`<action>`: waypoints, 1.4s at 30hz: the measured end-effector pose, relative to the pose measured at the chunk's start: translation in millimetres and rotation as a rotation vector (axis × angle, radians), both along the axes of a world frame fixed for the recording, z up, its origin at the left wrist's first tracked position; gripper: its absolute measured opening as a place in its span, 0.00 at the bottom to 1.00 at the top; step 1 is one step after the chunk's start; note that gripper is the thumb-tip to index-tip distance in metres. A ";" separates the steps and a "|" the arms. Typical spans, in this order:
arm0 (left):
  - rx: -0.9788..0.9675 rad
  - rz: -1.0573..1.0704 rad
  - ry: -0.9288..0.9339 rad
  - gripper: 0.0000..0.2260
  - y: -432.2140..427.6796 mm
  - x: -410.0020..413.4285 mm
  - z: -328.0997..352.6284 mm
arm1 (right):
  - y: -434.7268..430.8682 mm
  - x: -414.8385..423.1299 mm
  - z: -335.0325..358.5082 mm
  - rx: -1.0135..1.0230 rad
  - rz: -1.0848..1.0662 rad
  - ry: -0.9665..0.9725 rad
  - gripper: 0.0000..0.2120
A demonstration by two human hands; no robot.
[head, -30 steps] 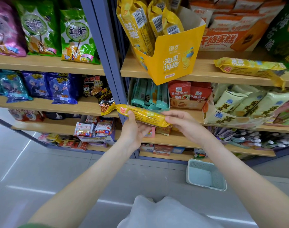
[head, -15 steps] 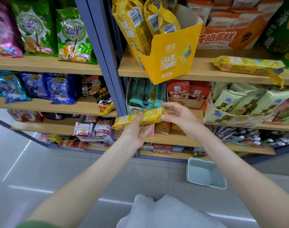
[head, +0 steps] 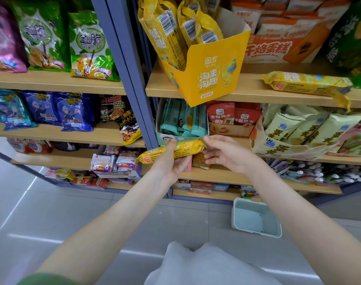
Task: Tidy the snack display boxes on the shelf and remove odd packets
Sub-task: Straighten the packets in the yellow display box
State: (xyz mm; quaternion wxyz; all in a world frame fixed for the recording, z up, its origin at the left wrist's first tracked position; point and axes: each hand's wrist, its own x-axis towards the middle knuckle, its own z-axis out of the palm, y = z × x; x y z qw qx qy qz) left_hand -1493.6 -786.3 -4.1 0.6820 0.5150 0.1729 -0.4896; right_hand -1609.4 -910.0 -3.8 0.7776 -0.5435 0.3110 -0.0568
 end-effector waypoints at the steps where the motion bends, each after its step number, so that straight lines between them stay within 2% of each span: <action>1: 0.000 -0.013 -0.006 0.11 -0.2 -0.1 0.1 | 0.3 0.3 -0.9 0.027 -0.002 0.002 0.12; 3: 0.005 -0.020 -0.004 0.10 -0.8 0.4 -0.4 | -0.5 0.8 -3.5 0.009 -0.038 -0.018 0.11; 5: 0.004 -0.008 0.022 0.09 -1.0 0.3 -1.1 | -2.4 -0.7 -5.6 -0.131 -0.028 -0.043 0.12; 9: -0.097 -0.020 0.063 0.11 -1.8 -0.8 -6.1 | -2.0 -7.0 -4.7 -0.744 0.229 -0.045 0.14; 12: -0.182 -0.056 0.040 0.10 -1.8 -1.4 -8.2 | 3.0 -8.7 -4.5 -0.957 0.360 -0.028 0.16; 16: -0.298 -0.043 -0.024 0.11 2.3 1.2 -14.5 | 3.7 -16.5 -4.5 -0.920 0.345 -0.021 0.04; 19: -0.440 -0.063 -0.070 0.09 6.1 1.9 -17.0 | 2.0 -18.6 -8.7 -0.851 0.266 0.000 0.04; 22: -0.543 -0.107 -0.112 0.13 9.4 3.8 -18.6 | 2.0 -17.2 -10.5 -0.789 0.233 0.009 0.09; 25: -0.574 -0.120 -0.124 0.13 13.0 4.7 -19.0 | 1.0 -18.2 -8.4 -0.730 0.236 0.027 0.16; 33: -0.570 -0.158 -0.220 0.13 18.7 7.3 -12.3 | 1.3 -16.9 0.4 -0.821 0.305 -0.004 0.15; 37: -0.631 -0.132 -0.431 0.12 13.6 22.5 18.7 | -4.7 -12.3 24.7 -0.858 0.210 -0.057 0.16; 39: -0.664 -0.074 -0.562 0.12 6.0 36.0 45.8 | -8.4 -8.6 51.8 -0.921 0.051 -0.179 0.16; 42: -0.634 -0.028 -0.858 0.12 -6.5 54.0 89.3 | -17.0 -0.6 95.6 -1.090 -0.231 -0.366 0.16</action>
